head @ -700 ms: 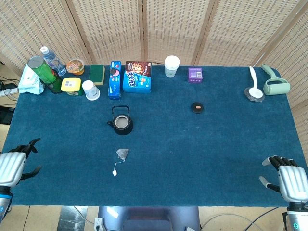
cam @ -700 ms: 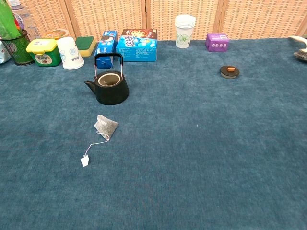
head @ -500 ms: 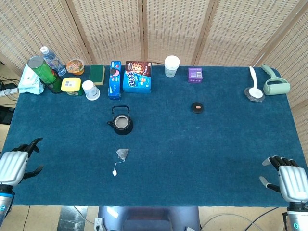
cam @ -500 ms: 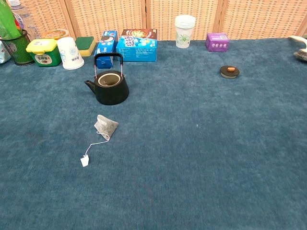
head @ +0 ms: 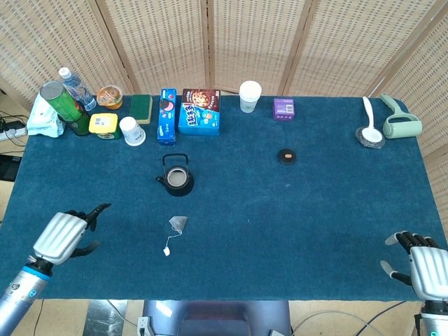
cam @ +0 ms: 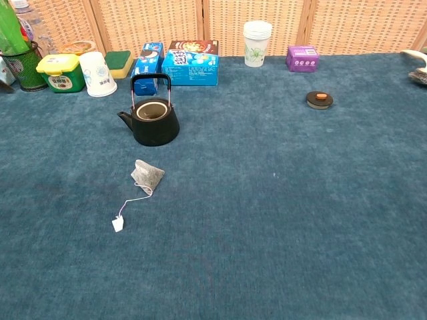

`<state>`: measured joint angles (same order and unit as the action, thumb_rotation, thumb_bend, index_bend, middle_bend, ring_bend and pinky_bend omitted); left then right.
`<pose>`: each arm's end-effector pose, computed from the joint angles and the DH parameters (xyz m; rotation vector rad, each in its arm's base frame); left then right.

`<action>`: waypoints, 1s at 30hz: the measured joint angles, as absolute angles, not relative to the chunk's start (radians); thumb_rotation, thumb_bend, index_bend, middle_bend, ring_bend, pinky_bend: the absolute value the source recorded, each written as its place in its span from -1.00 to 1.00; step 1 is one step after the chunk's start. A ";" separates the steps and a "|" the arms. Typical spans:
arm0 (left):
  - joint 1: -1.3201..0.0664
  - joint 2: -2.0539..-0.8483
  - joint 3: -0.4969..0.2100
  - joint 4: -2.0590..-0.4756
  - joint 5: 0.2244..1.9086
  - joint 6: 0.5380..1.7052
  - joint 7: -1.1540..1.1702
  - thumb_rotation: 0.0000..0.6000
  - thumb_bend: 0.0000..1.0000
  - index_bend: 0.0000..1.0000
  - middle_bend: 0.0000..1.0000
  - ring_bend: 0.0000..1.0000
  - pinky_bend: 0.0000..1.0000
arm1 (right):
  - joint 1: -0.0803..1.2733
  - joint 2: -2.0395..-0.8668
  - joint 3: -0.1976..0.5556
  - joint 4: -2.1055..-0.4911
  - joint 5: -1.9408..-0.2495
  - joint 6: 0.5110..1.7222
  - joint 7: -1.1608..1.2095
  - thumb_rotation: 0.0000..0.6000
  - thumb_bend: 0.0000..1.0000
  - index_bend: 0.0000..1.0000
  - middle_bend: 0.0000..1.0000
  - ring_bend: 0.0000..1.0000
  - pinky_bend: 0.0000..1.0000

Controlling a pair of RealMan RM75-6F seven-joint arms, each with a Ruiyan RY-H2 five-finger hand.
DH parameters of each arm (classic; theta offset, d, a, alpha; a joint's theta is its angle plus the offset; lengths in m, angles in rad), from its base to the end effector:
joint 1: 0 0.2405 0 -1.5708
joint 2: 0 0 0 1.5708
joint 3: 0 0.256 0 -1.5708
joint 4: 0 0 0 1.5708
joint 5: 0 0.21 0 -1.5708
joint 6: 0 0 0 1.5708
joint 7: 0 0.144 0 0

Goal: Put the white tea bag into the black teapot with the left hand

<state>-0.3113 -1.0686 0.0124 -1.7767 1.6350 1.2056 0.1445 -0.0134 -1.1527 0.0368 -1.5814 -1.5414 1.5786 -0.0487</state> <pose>-0.2390 0.2146 0.1097 -1.8740 -0.8520 -0.8802 -0.3204 -0.1472 0.1593 1.3336 -0.8526 0.8669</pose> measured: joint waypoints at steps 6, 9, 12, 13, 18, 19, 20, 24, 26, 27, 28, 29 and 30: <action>-0.398 -1.099 0.019 -1.782 1.680 1.089 0.157 1.00 -0.30 -0.31 0.98 0.96 0.89 | -0.027 -1.150 0.036 -1.573 -1.534 1.590 -0.031 1.00 -0.56 -0.10 -0.06 0.16 -0.04; -0.444 -1.128 0.019 -1.782 1.688 1.024 0.171 1.00 -0.21 -0.22 1.00 1.00 0.92 | -0.031 -1.150 0.034 -1.565 -1.528 1.588 -0.023 1.00 -0.56 -0.10 -0.04 0.19 -0.02; -0.486 -1.167 0.018 -1.778 1.688 0.967 0.189 1.00 -0.13 -0.19 1.00 1.00 0.94 | -0.036 -1.151 0.033 -1.557 -1.521 1.587 -0.016 1.00 -0.56 -0.11 -0.04 0.19 -0.01; -0.497 -1.180 0.017 -1.776 1.685 0.952 0.193 1.00 -0.12 -0.18 1.00 1.00 0.95 | -0.039 -1.152 0.033 -1.553 -1.516 1.587 -0.010 1.00 -0.56 -0.11 -0.04 0.19 -0.01; -0.537 -1.248 0.014 -1.747 1.662 0.903 0.206 1.00 -0.12 -0.11 1.00 1.00 0.95 | -0.047 -1.153 0.035 -1.542 -1.505 1.589 0.001 1.00 -0.56 -0.10 -0.04 0.19 -0.01; -0.541 -1.259 0.014 -1.740 1.657 0.898 0.208 1.00 -0.12 -0.12 1.00 1.00 0.95 | -0.047 -1.153 0.036 -1.541 -1.503 1.588 0.003 1.00 -0.56 -0.10 -0.04 0.19 -0.01; -0.545 -1.270 0.014 -1.733 1.652 0.894 0.211 1.00 -0.13 -0.11 1.00 1.00 0.95 | -0.047 -1.152 0.038 -1.540 -1.503 1.586 0.004 1.00 -0.56 -0.10 -0.04 0.19 -0.01; -0.563 -1.317 0.014 -1.701 1.624 0.873 0.225 1.00 -0.23 -0.12 1.00 1.00 0.95 | -0.041 -1.151 0.042 -1.540 -1.498 1.574 0.005 1.00 -0.56 -0.11 -0.04 0.19 -0.01; -0.569 -1.331 0.015 -1.690 1.612 0.865 0.231 1.00 -0.23 -0.11 1.00 1.00 0.95 | -0.039 -1.151 0.044 -1.539 -1.497 1.570 0.006 1.00 -0.56 -0.11 -0.04 0.19 -0.01; -0.573 -1.338 0.016 -1.684 1.607 0.861 0.234 1.00 -0.23 -0.12 1.00 1.00 0.95 | -0.038 -1.151 0.045 -1.539 -1.496 1.569 0.006 1.00 -0.56 -0.11 -0.04 0.19 -0.01; -0.576 -1.345 0.017 -1.680 1.603 0.858 0.236 1.00 -0.23 -0.12 1.00 1.00 0.95 | -0.038 -1.152 0.044 -1.537 -1.495 1.568 0.007 1.00 -0.56 -0.11 -0.04 0.19 -0.01; -0.578 -1.352 0.017 -1.674 1.600 0.855 0.238 1.00 -0.23 -0.12 1.00 1.00 0.95 | -0.039 -1.153 0.044 -1.535 -1.495 1.568 0.008 1.00 -0.56 -0.11 -0.04 0.19 -0.01; -0.581 -1.361 0.018 -1.666 1.594 0.851 0.240 1.00 -0.24 -0.12 1.00 1.00 0.95 | -0.040 -1.154 0.044 -1.532 -1.495 1.569 0.010 1.00 -0.56 -0.11 -0.04 0.19 -0.01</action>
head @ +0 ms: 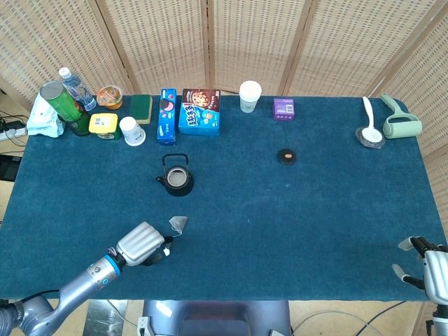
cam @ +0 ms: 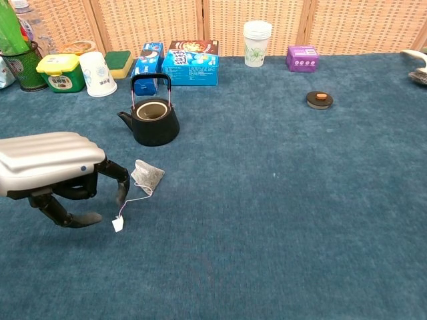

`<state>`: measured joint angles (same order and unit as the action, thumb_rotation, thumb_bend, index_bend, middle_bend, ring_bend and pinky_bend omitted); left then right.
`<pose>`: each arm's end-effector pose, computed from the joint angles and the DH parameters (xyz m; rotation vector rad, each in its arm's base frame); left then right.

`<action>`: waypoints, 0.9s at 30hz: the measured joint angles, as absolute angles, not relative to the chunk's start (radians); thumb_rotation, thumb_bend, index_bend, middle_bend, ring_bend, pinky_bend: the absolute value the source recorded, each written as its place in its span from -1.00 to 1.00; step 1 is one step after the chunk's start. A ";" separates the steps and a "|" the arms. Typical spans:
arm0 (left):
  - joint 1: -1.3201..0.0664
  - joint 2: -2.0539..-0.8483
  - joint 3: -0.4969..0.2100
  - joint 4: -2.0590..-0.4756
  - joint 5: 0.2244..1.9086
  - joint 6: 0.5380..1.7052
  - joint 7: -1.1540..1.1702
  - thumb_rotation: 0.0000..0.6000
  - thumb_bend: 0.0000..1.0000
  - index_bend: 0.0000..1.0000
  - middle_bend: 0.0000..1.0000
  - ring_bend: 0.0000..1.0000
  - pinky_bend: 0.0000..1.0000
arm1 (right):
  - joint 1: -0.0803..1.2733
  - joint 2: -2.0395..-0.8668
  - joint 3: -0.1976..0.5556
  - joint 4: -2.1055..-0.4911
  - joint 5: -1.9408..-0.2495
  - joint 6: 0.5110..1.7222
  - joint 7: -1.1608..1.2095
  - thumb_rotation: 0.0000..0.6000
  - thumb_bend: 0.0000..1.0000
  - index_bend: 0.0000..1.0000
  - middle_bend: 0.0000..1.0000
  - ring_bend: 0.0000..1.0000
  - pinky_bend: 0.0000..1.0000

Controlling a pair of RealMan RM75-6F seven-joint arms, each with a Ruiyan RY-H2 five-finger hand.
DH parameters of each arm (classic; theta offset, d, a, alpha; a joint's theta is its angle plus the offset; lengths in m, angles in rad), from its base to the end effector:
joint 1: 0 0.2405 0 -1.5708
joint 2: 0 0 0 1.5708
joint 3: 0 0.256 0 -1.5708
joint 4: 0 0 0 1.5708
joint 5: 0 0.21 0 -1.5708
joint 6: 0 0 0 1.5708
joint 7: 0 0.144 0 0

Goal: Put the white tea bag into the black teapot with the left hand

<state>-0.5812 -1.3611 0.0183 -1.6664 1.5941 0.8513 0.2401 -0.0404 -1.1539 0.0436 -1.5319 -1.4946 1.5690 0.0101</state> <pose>-0.1801 0.2412 -0.0113 -2.3208 -0.8179 -0.8133 -0.3397 -0.1390 0.1661 1.2755 -0.8922 0.8285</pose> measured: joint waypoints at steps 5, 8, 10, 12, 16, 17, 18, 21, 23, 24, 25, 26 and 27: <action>-0.588 -1.397 0.020 -1.628 1.571 0.848 0.249 1.00 -0.26 -0.11 1.00 1.00 0.95 | -0.046 -1.157 0.046 -1.524 -1.489 1.575 0.019 1.00 -0.56 -0.11 -0.04 0.19 -0.01; -0.594 -1.416 0.020 -1.610 1.559 0.850 0.251 1.00 -0.26 -0.09 1.00 1.00 0.95 | -0.050 -1.158 0.047 -1.520 -1.486 1.576 0.023 1.00 -0.56 -0.11 -0.04 0.19 -0.01; -0.599 -1.424 0.020 -1.602 1.554 0.851 0.253 1.00 -0.27 -0.08 1.00 1.00 0.95 | -0.052 -1.159 0.047 -1.516 -1.484 1.576 0.027 1.00 -0.56 -0.10 -0.04 0.19 -0.01; -0.604 -1.431 0.022 -1.596 1.547 0.847 0.255 1.00 -0.26 -0.08 1.00 1.00 0.95 | -0.053 -1.160 0.048 -1.514 -1.482 1.576 0.028 1.00 -0.56 -0.10 -0.04 0.19 -0.01; -0.611 -1.437 0.027 -1.592 1.535 0.840 0.260 1.00 -0.26 -0.08 1.00 1.00 0.95 | -0.055 -1.161 0.049 -1.511 -1.479 1.575 0.030 1.00 -0.56 -0.10 -0.04 0.19 -0.01; -0.612 -1.437 0.029 -1.591 1.532 0.839 0.261 1.00 -0.26 -0.08 1.00 1.00 0.95 | -0.055 -1.162 0.049 -1.510 -1.479 1.575 0.031 1.00 -0.56 -0.11 -0.04 0.19 -0.01; -0.613 -1.438 0.031 -1.590 1.530 0.838 0.262 1.00 -0.26 -0.08 1.00 1.00 0.95 | -0.055 -1.162 0.049 -1.509 -1.479 1.575 0.031 1.00 -0.56 -0.11 -0.04 0.19 -0.01; -0.614 -1.443 0.035 -1.584 1.522 0.840 0.265 1.00 -0.26 -0.06 1.00 1.00 0.95 | -0.055 -1.164 0.049 -1.507 -1.479 1.573 0.033 1.00 -0.56 -0.10 -0.04 0.19 -0.01; -0.614 -1.445 0.036 -1.582 1.516 0.841 0.269 1.00 -0.26 -0.05 1.00 1.00 0.95 | -0.057 -1.165 0.049 -1.506 -1.479 1.574 0.034 1.00 -0.56 -0.11 -0.04 0.19 -0.01; -0.615 -1.447 0.037 -1.581 1.512 0.843 0.272 1.00 -0.26 -0.04 1.00 1.00 0.95 | -0.057 -1.165 0.049 -1.506 -1.478 1.574 0.035 1.00 -0.56 -0.11 -0.04 0.19 -0.01; -0.615 -1.449 0.037 -1.580 1.509 0.843 0.273 1.00 -0.26 -0.04 1.00 1.00 0.95 | -0.058 -1.165 0.049 -1.505 -1.477 1.574 0.035 1.00 -0.56 -0.11 -0.04 0.19 -0.01; -0.616 -1.451 0.038 -1.579 1.506 0.844 0.274 1.00 -0.26 -0.04 1.00 1.00 0.95 | -0.059 -1.165 0.050 -1.505 -1.477 1.575 0.035 1.00 -0.56 -0.11 -0.04 0.19 -0.01; -0.617 -1.453 0.038 -1.577 1.504 0.845 0.276 1.00 -0.26 -0.04 1.00 1.00 0.95 | -0.060 -1.165 0.050 -1.505 -1.477 1.576 0.035 1.00 -0.56 -0.10 -0.04 0.19 -0.01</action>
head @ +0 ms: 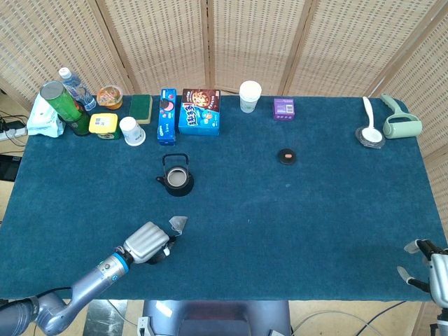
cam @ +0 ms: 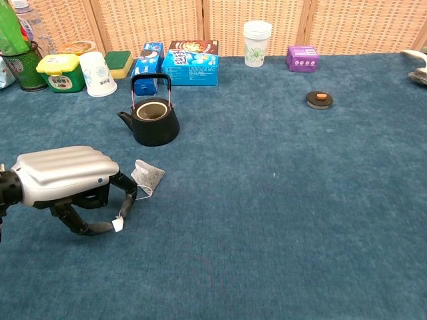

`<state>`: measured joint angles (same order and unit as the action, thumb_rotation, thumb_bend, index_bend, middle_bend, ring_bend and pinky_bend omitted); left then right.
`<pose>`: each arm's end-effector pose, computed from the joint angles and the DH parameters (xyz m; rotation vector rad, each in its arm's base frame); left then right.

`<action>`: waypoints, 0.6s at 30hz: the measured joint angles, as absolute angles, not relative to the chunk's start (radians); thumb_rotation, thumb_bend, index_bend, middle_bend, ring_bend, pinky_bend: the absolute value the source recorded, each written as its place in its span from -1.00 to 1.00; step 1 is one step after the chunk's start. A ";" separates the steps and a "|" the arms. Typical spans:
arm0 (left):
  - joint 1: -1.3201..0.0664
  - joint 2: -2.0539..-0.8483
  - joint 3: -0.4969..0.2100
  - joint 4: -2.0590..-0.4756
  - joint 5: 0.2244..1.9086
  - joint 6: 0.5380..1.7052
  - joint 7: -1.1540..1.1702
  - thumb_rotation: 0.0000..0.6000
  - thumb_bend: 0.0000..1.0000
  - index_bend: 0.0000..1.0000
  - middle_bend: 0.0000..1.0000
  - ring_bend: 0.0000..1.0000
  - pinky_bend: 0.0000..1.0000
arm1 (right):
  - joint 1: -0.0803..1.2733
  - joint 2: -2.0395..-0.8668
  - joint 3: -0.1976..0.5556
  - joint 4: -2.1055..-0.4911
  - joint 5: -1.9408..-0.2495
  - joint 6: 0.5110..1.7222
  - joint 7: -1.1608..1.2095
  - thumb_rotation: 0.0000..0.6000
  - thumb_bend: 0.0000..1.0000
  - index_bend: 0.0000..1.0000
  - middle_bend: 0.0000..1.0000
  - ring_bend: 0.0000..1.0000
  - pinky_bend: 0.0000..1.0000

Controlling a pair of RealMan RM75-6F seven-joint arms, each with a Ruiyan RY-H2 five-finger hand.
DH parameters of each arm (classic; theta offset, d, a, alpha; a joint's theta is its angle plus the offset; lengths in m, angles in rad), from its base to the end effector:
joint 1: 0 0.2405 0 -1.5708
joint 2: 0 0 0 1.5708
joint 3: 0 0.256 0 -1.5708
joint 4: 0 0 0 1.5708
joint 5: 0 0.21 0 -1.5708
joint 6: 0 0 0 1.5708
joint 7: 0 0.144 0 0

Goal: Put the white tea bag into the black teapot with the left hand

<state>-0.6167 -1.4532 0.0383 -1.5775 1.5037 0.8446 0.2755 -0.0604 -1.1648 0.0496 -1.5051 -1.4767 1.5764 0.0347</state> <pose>-0.1859 0.2490 -0.0363 -2.3109 -0.8403 -0.7601 -0.3480 -0.1327 0.1682 1.2377 -0.9035 0.8186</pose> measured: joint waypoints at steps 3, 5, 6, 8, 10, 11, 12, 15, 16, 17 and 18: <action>-0.620 -1.458 0.041 -1.575 1.498 0.844 0.276 1.00 -0.26 -0.04 1.00 1.00 0.95 | -0.064 -1.164 0.050 -1.505 -1.476 1.580 0.035 1.00 -0.56 -0.11 -0.04 0.19 -0.01; -0.622 -1.460 0.042 -1.574 1.494 0.842 0.279 1.00 -0.26 -0.04 1.00 1.00 0.95 | -0.067 -1.164 0.050 -1.505 -1.475 1.582 0.036 1.00 -0.56 -0.11 -0.04 0.19 -0.01; -0.623 -1.462 0.043 -1.572 1.492 0.842 0.280 1.00 -0.26 -0.04 1.00 1.00 0.95 | -0.068 -1.163 0.050 -1.504 -1.475 1.583 0.037 1.00 -0.56 -0.10 -0.04 0.19 -0.01; -0.624 -1.465 0.044 -1.569 1.490 0.843 0.281 1.00 -0.26 -0.04 1.00 1.00 0.95 | -0.069 -1.163 0.050 -1.504 -1.474 1.583 0.039 1.00 -0.56 -0.11 -0.04 0.19 -0.01; -0.625 -1.470 0.044 -1.565 1.487 0.846 0.278 1.00 -0.26 -0.04 1.00 1.00 0.95 | -0.070 -1.161 0.050 -1.504 -1.473 1.582 0.041 1.00 -0.56 -0.11 -0.04 0.19 -0.01; -0.626 -1.472 0.043 -1.563 1.487 0.847 0.277 1.00 -0.26 -0.04 1.00 1.00 0.95 | -0.070 -1.162 0.050 -1.504 -1.472 1.582 0.040 1.00 -0.56 -0.11 -0.04 0.19 -0.02; -0.627 -1.475 0.043 -1.561 1.486 0.848 0.275 1.00 -0.26 -0.04 1.00 1.00 0.95 | -0.071 -1.162 0.051 -1.505 -1.471 1.582 0.039 1.00 -0.56 -0.11 -0.04 0.19 -0.01; -0.631 -1.477 0.044 -1.558 1.482 0.846 0.274 1.00 -0.26 -0.04 1.00 1.00 0.95 | -0.073 -1.162 0.051 -1.504 -1.470 1.583 0.040 1.00 -0.56 -0.10 -0.04 0.19 -0.01; -0.633 -1.477 0.044 -1.558 1.481 0.844 0.275 1.00 -0.26 -0.04 1.00 1.00 0.95 | -0.074 -1.163 0.052 -1.502 -1.469 1.583 0.041 1.00 -0.56 -0.11 -0.04 0.19 -0.01; -0.634 -1.478 0.045 -1.558 1.479 0.843 0.275 1.00 -0.26 -0.04 1.00 1.00 0.95 | -0.074 -1.163 0.052 -1.501 -1.469 1.584 0.041 1.00 -0.56 -0.11 -0.04 0.19 -0.01; -0.635 -1.478 0.047 -1.557 1.478 0.842 0.275 1.00 -0.26 -0.04 1.00 1.00 0.95 | -0.074 -1.163 0.052 -1.501 -1.468 1.583 0.041 1.00 -0.56 -0.11 -0.04 0.19 -0.01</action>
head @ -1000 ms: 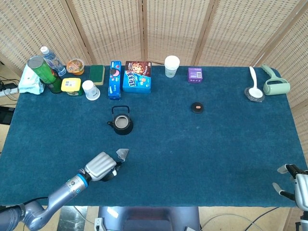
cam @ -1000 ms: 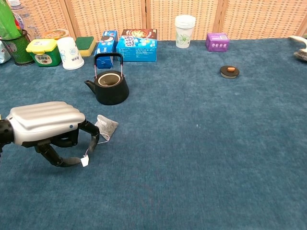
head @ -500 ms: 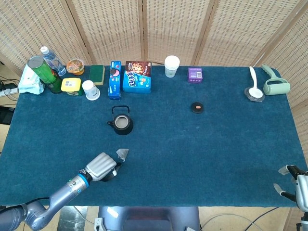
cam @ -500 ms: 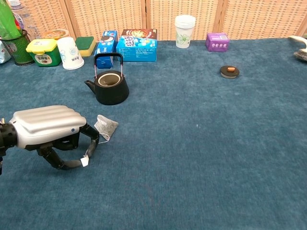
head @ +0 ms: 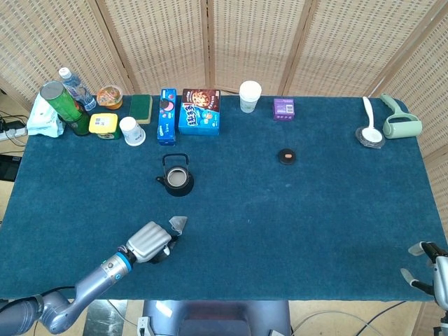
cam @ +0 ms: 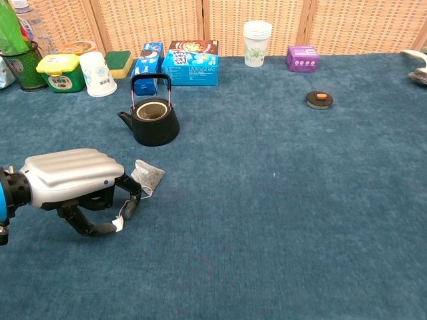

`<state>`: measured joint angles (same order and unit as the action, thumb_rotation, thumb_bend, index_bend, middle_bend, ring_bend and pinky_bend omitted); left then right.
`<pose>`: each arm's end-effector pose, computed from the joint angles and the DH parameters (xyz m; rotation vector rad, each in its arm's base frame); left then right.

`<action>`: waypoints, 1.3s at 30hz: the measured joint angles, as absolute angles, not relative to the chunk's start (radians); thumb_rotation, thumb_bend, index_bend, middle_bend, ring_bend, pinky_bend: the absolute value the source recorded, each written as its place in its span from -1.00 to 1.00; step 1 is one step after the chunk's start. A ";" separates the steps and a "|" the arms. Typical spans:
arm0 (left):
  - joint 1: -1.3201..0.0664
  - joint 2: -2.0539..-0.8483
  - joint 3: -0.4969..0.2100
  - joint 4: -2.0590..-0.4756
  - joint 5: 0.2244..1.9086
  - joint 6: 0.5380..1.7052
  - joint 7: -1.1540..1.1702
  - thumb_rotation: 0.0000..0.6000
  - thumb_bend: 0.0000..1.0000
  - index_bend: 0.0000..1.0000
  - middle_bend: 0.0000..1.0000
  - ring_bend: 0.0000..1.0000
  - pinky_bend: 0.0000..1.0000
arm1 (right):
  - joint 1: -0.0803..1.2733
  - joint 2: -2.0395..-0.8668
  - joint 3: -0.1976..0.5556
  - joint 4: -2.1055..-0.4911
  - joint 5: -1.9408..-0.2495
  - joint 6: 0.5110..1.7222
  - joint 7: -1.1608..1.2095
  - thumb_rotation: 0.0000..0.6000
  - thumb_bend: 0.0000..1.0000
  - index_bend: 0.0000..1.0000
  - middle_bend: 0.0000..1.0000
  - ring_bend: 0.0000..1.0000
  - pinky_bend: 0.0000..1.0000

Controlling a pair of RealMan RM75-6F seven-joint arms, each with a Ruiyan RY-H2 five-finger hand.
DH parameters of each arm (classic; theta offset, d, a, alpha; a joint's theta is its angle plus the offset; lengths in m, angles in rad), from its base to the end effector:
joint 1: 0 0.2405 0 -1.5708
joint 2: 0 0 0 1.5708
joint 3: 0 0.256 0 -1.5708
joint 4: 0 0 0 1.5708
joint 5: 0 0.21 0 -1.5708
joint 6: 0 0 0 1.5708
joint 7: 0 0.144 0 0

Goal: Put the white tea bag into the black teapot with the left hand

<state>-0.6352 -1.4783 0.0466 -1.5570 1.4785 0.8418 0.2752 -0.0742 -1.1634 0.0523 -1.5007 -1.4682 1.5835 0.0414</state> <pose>-0.1846 0.2511 -0.0436 -2.3151 -0.8524 -0.7527 -0.3512 -0.1282 0.1710 1.2174 -0.9057 0.8099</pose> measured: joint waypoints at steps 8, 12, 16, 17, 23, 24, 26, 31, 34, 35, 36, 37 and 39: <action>-0.637 -1.482 0.052 -1.550 1.477 0.850 0.265 1.00 -0.24 0.03 1.00 1.00 0.95 | -0.075 -1.167 0.053 -1.495 -1.466 1.578 0.046 1.00 -0.56 -0.11 -0.04 0.19 -0.01; -0.638 -1.483 0.056 -1.547 1.471 0.848 0.267 1.00 -0.24 0.04 1.00 1.00 0.95 | -0.074 -1.169 0.055 -1.491 -1.464 1.577 0.046 1.00 -0.56 -0.11 -0.04 0.19 -0.01; -0.640 -1.484 0.058 -1.545 1.463 0.843 0.272 1.00 -0.23 0.04 1.00 1.00 0.95 | -0.074 -1.170 0.057 -1.489 -1.461 1.574 0.048 1.00 -0.56 -0.11 -0.04 0.19 -0.02; -0.641 -1.485 0.058 -1.545 1.462 0.842 0.273 1.00 -0.22 0.04 1.00 1.00 0.95 | -0.074 -1.170 0.057 -1.489 -1.460 1.573 0.048 1.00 -0.56 -0.11 -0.04 0.19 -0.01; -0.643 -1.485 0.061 -1.547 1.461 0.846 0.274 1.00 -0.15 0.13 1.00 1.00 0.95 | -0.074 -1.173 0.058 -1.485 -1.457 1.568 0.051 1.00 -0.56 -0.10 -0.04 0.19 -0.02; -0.643 -1.485 0.062 -1.548 1.461 0.846 0.275 1.00 -0.14 0.15 1.00 1.00 0.95 | -0.074 -1.173 0.058 -1.484 -1.456 1.567 0.052 1.00 -0.56 -0.10 -0.04 0.19 -0.01; -0.644 -1.485 0.063 -1.547 1.460 0.846 0.275 1.00 -0.14 0.17 1.00 1.00 0.95 | -0.074 -1.173 0.059 -1.483 -1.455 1.566 0.053 1.00 -0.56 -0.11 -0.04 0.19 -0.01; -0.645 -1.484 0.066 -1.547 1.455 0.843 0.279 1.00 -0.13 0.20 1.00 1.00 0.95 | -0.076 -1.174 0.060 -1.481 -1.454 1.568 0.055 1.00 -0.56 -0.11 -0.04 0.19 -0.01; -0.646 -1.482 0.067 -1.549 1.451 0.842 0.282 1.00 -0.13 0.20 1.00 1.00 0.95 | -0.077 -1.174 0.060 -1.481 -1.454 1.569 0.056 1.00 -0.56 -0.11 -0.04 0.19 -0.01; -0.647 -1.482 0.067 -1.550 1.451 0.842 0.283 1.00 -0.13 0.20 1.00 1.00 0.95 | -0.077 -1.174 0.060 -1.481 -1.454 1.570 0.057 1.00 -0.56 -0.10 -0.04 0.19 -0.01; -0.647 -1.482 0.067 -1.550 1.451 0.843 0.283 1.00 -0.13 0.20 1.00 1.00 0.95 | -0.077 -1.174 0.060 -1.480 -1.453 1.569 0.057 1.00 -0.56 -0.10 -0.04 0.19 -0.02; -0.647 -1.481 0.067 -1.551 1.451 0.844 0.283 1.00 -0.13 0.21 1.00 1.00 0.95 | -0.077 -1.175 0.060 -1.479 -1.454 1.569 0.057 1.00 -0.56 -0.10 -0.04 0.19 -0.01; -0.647 -1.481 0.067 -1.551 1.450 0.846 0.283 1.00 -0.13 0.23 1.00 1.00 0.95 | -0.078 -1.175 0.060 -1.479 -1.454 1.570 0.056 1.00 -0.56 -0.11 -0.04 0.19 -0.01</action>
<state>-0.6467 -1.4815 0.0673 -1.5514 1.4502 0.8456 0.2830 -0.0781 -1.1751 0.0602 -1.4794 -1.4543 1.5701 0.0565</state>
